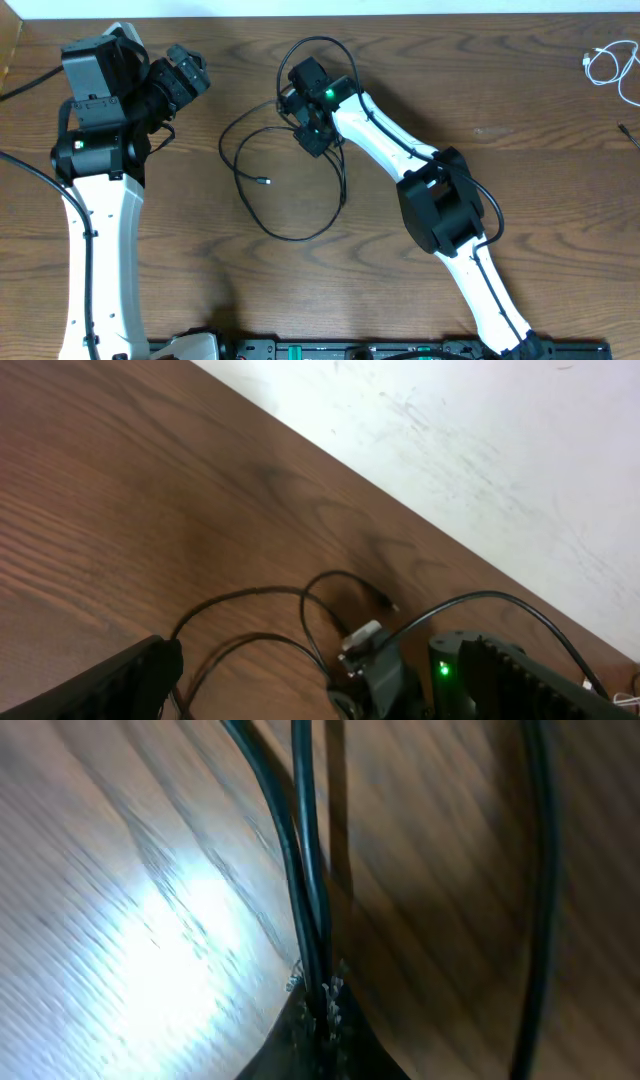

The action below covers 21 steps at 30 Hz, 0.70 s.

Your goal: Untangle cables

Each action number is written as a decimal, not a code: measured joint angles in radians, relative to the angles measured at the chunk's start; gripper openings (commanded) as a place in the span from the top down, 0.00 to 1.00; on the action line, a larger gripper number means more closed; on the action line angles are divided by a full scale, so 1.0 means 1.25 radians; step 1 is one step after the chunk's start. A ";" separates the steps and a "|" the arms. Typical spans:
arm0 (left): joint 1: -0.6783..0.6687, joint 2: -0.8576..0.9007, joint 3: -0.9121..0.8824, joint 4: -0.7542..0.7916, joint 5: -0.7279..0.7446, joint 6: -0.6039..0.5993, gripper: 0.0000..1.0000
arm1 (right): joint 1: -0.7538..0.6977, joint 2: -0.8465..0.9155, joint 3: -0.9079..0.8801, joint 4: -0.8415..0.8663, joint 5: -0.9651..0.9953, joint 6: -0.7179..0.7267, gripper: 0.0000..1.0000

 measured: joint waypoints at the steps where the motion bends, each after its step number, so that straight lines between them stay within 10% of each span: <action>1: 0.000 0.000 0.000 0.000 0.000 0.000 0.07 | -0.002 -0.002 0.000 -0.020 0.014 0.017 0.99; 11: 0.000 0.000 0.000 -0.002 0.000 0.000 0.07 | -0.126 -0.046 -0.020 -0.176 0.045 0.076 0.99; 21: 0.000 0.000 0.000 -0.002 0.000 0.000 0.07 | -0.298 -0.349 -0.027 -0.181 -0.255 -0.023 0.99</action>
